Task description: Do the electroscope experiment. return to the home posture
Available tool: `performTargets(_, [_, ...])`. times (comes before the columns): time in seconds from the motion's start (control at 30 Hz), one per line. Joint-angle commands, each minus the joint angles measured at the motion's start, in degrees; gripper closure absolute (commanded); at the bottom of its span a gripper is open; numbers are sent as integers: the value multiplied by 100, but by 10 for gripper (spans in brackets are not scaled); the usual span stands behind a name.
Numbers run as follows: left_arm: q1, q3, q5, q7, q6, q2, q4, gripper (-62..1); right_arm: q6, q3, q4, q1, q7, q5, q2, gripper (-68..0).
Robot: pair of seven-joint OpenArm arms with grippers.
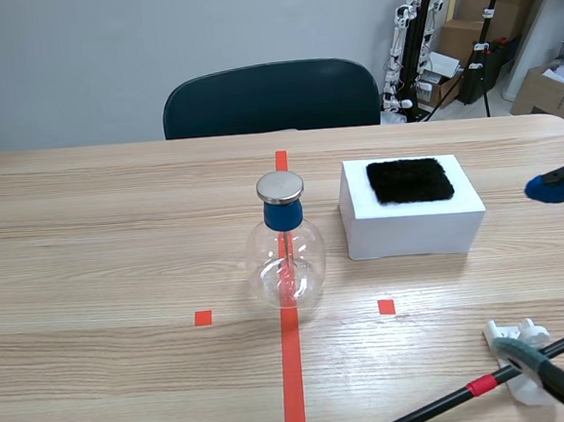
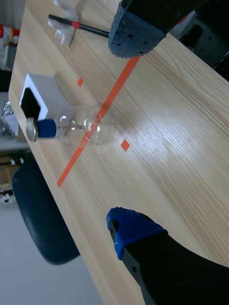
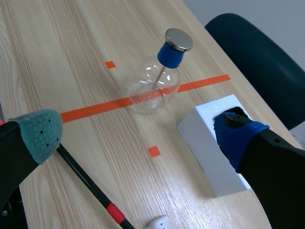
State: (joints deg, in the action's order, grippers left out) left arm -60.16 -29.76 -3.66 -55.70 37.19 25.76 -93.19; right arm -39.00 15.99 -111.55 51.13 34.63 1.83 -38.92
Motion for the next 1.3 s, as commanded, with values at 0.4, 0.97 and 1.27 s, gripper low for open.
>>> performTargets(0.4, [-11, 1108, 901, 1696, -579, 817, -1491, -623, 1038, -1231, -566, -68, -1062, 828, -363, -679])
performTargets(0.97, [35, 2081, 1766, 2273, -1521, 1587, -1805, -623, 2341, -1537, -568, 83, -1552, 2758, -992, -679])
performTargets(1.27, [37, 2074, 1766, 2258, -1523, 1580, -1805, -623, 2568, -1563, -566, 225, -1543, 2763, -931, -679])
